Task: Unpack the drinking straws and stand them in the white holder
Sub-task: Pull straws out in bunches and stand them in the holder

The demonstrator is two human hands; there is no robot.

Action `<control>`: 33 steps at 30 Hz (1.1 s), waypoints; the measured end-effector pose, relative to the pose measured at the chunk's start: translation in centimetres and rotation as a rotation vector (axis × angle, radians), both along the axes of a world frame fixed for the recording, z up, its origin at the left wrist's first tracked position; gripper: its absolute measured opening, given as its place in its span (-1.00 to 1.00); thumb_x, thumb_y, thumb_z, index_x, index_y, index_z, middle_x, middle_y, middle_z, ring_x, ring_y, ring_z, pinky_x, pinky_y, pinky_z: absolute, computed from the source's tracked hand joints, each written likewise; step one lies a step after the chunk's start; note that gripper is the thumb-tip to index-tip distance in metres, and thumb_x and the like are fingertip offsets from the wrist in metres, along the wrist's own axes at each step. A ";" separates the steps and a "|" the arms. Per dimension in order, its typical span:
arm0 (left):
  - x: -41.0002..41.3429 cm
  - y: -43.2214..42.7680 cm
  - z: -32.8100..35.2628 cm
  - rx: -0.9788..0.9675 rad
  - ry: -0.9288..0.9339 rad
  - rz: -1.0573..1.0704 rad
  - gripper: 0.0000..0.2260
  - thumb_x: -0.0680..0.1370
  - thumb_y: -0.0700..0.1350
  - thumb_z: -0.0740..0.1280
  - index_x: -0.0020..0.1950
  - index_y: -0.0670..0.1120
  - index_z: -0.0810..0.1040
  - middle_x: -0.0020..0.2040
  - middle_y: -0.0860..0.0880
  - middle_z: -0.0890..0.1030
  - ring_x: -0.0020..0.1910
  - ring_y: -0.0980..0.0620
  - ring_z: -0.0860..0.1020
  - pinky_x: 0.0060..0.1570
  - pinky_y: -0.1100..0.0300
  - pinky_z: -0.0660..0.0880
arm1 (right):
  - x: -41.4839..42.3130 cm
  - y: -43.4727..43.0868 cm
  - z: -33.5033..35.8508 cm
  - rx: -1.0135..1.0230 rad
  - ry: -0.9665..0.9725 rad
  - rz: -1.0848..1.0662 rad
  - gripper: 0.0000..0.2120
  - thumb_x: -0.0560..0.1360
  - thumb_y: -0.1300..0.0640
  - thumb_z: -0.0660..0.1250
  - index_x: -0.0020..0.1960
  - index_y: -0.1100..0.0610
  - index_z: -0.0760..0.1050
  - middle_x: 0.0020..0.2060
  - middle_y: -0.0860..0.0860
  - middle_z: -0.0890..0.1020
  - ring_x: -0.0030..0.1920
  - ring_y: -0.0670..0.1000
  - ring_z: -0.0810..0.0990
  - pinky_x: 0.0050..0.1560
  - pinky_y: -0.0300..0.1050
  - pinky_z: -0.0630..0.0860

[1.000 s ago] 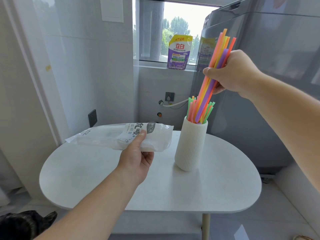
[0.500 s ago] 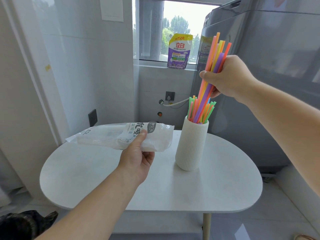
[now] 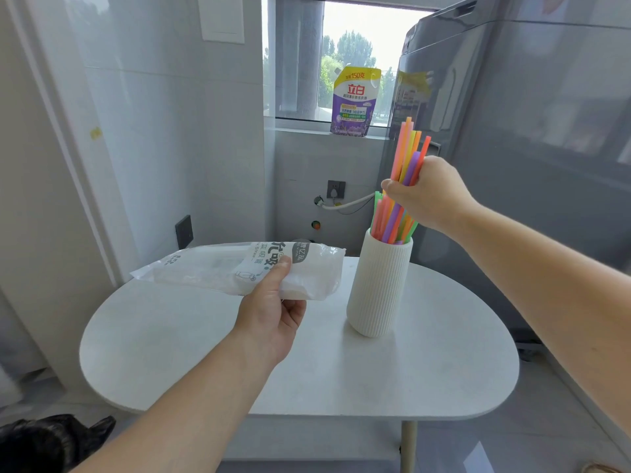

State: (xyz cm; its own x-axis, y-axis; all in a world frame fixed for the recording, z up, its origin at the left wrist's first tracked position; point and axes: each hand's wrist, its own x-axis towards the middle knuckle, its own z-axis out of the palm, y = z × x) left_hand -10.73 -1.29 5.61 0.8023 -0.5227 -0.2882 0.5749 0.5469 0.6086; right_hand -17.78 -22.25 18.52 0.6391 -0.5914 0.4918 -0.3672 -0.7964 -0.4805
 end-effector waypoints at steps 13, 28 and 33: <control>0.0 0.0 0.0 -0.004 -0.003 -0.006 -0.80 0.49 -0.15 0.52 0.08 -0.01 0.63 -0.21 0.07 0.76 -0.33 0.16 0.71 -0.48 0.33 0.55 | -0.2 0.2 -0.2 0.145 -0.253 0.131 -0.34 0.45 0.12 0.54 0.40 0.00 0.23 -0.02 -0.10 0.62 -0.08 -0.09 0.65 -0.04 -0.13 0.57; 0.3 0.0 -0.3 -0.012 -0.002 -0.007 -0.79 0.49 -0.15 0.52 0.09 -0.02 0.63 -0.18 0.06 0.77 -0.31 0.15 0.71 -0.47 0.33 0.55 | 0.6 0.0 2.5 -0.343 -0.112 0.149 -0.70 0.61 0.12 0.30 0.31 0.16 0.56 0.23 0.10 0.61 0.14 0.08 0.59 0.14 -0.18 0.42; 0.2 0.1 -0.3 -0.015 -0.009 -0.012 -0.78 0.48 -0.15 0.53 0.10 -0.02 0.63 -0.18 0.06 0.77 -0.29 0.14 0.72 -0.46 0.31 0.56 | -0.5 0.4 -0.1 -0.410 0.104 0.163 -0.67 0.65 0.12 0.16 0.04 0.28 0.65 0.03 0.19 0.68 0.02 0.23 0.61 0.07 0.10 0.56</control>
State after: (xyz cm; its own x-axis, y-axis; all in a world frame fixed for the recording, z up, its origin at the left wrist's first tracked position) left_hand -10.50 -1.23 5.33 0.7986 -0.5365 -0.2726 0.5758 0.5495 0.6054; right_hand -18.31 -21.89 18.37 0.7664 -0.2488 0.5922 -0.2509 -0.9647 -0.0805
